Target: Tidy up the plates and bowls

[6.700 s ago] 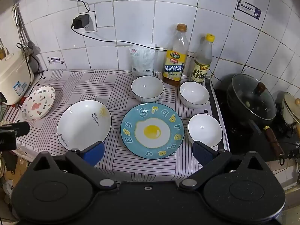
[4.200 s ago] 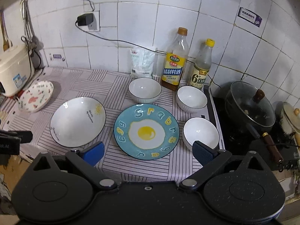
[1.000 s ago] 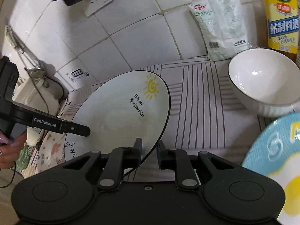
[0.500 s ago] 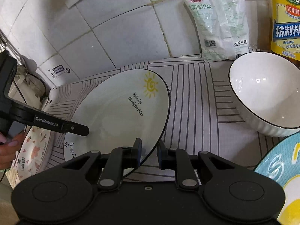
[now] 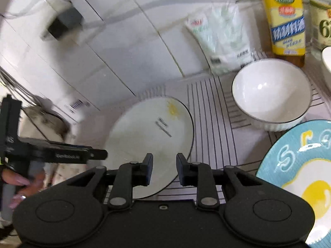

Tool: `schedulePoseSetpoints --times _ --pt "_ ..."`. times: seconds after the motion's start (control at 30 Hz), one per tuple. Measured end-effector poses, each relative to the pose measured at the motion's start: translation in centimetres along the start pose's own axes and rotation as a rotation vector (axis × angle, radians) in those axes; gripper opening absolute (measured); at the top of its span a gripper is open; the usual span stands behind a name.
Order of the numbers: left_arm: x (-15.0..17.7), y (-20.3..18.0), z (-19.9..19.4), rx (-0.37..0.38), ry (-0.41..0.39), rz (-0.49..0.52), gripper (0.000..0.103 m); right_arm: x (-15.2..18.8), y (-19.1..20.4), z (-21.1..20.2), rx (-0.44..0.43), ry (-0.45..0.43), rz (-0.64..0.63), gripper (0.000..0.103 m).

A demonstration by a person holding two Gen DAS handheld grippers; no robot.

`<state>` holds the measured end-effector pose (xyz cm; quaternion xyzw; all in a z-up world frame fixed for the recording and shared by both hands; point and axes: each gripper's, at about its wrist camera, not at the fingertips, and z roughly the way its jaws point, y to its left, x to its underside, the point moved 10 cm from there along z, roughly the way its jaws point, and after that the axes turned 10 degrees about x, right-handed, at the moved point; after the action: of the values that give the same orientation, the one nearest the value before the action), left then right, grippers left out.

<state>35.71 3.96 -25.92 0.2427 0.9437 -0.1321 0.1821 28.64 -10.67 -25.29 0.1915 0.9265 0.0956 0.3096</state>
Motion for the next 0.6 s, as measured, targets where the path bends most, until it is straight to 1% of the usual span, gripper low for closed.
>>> schedulePoseSetpoints --times 0.1,0.17,0.2,0.27,0.4,0.5,0.57,0.6 --pt "0.0 -1.7 -2.1 0.008 -0.022 0.032 0.053 -0.3 0.4 -2.7 0.009 -0.039 -0.042 0.033" --pt "0.0 -2.9 -3.4 0.0 -0.021 0.048 0.061 -0.3 0.4 -4.6 0.025 -0.055 -0.077 0.034" --pt "0.0 -3.5 -4.0 -0.007 -0.02 0.05 0.061 -0.2 0.4 -5.4 0.024 -0.059 -0.096 0.035" --pt "0.1 -4.9 -4.9 0.005 -0.023 0.061 0.061 0.2 0.5 -7.5 0.023 -0.08 -0.142 0.044" --pt "0.0 -8.0 -6.4 0.034 -0.033 0.095 0.065 0.9 0.1 -10.9 0.046 -0.115 -0.204 0.047" --pt "0.0 -10.8 -7.1 0.063 -0.041 0.118 0.068 1.3 -1.0 -13.1 0.058 -0.127 -0.213 0.05" --pt "0.1 -12.5 -7.5 0.076 -0.044 0.136 0.069 1.7 -2.5 -14.6 0.048 -0.13 -0.17 0.058" --pt "0.0 -13.5 -7.6 0.083 -0.046 0.147 0.07 1.9 -3.5 -15.4 0.05 -0.138 -0.147 0.059"
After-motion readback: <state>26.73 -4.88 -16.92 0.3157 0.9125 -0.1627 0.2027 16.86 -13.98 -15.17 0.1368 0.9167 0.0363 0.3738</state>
